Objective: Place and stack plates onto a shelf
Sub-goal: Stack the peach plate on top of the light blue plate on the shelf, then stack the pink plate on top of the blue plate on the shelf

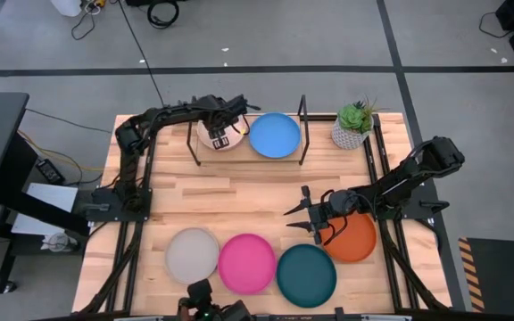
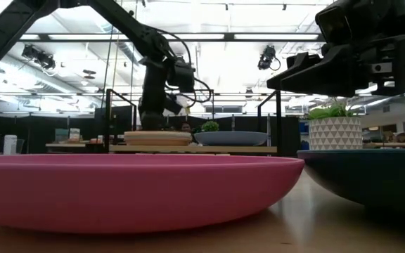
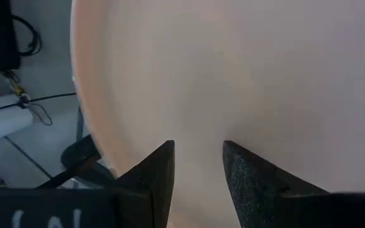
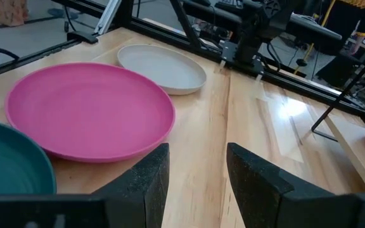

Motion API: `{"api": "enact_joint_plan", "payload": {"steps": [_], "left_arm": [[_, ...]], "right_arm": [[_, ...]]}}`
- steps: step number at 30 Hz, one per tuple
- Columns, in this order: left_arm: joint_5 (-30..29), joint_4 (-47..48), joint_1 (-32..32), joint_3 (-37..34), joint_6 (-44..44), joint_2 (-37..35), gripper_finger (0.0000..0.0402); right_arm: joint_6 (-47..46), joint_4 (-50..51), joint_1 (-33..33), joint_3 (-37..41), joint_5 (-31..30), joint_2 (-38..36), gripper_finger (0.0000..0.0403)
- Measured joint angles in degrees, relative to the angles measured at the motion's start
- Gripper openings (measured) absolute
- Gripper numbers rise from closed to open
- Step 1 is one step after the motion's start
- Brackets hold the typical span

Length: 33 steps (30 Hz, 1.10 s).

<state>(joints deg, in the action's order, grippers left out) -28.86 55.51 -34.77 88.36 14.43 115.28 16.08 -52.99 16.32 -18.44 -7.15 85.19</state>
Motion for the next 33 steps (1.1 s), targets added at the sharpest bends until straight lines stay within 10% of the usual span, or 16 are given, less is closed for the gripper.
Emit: {"api": "enact_joint_plan", "payload": {"steps": [10,16,19,33], "left_arm": [[2.3,1.8,0.3,2.6,0.3,-5.1,0.0141],[23.8,3.8,3.0,2.6,0.2,-9.9,0.0141],[32.2,6.9,8.0,2.6,2.3,-11.8,0.0141],[34.4,9.1,37.7,-5.1,-17.0,-14.6,0.0141]], "right_arm": [[-0.6,0.4,0.0,0.0,1.0,0.0,0.0164],[-1.1,2.3,0.0,0.0,0.9,0.0,0.0164],[-1.1,2.6,0.2,0.0,-0.8,0.0,0.0164],[-2.2,2.9,2.8,0.0,-6.2,0.0,0.0164]]}}
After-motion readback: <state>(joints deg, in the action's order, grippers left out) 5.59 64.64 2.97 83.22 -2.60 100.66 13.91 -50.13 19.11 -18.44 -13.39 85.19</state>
